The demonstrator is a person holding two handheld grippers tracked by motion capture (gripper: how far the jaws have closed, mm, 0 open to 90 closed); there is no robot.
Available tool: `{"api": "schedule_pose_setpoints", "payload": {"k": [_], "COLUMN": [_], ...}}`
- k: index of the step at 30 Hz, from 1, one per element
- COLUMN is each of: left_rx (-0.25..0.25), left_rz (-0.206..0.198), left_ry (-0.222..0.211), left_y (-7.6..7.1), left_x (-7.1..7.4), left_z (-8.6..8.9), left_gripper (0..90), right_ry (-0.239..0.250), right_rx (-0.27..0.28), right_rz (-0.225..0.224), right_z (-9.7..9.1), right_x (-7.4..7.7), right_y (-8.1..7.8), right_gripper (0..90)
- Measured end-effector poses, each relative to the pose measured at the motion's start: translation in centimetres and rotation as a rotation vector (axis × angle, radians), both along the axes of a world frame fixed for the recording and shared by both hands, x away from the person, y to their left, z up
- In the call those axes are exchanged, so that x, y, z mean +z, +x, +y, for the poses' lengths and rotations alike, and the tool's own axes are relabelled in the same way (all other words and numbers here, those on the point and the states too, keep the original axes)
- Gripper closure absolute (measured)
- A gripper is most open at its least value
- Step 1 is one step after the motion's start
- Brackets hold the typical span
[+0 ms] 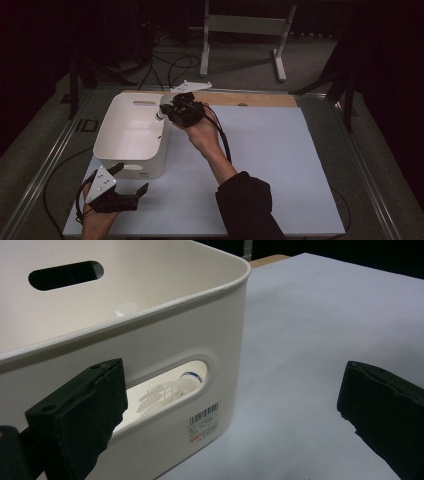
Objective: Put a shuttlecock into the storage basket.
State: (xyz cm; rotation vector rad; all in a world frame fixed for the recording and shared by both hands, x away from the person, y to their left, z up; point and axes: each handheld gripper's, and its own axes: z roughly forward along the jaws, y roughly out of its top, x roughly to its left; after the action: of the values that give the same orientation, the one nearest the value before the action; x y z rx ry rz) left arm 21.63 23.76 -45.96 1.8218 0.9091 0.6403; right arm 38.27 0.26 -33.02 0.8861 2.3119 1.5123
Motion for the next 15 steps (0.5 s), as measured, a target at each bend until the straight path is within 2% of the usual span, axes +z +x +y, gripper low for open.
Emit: {"api": "schedule_pose_setpoints", "payload": {"k": [15], "left_rx": [0.001], "left_rz": [-0.001], "left_ry": [0.002], "left_y": [0.0], "left_x": [0.0], "left_z": [0.0], "left_gripper": [0.5], "right_ry": [-0.002], "right_rx": [0.023], "right_rz": [-0.004], "right_z": [1.3], "right_x": [0.0], "right_y": [-0.4], "right_gripper": [90.0]}}
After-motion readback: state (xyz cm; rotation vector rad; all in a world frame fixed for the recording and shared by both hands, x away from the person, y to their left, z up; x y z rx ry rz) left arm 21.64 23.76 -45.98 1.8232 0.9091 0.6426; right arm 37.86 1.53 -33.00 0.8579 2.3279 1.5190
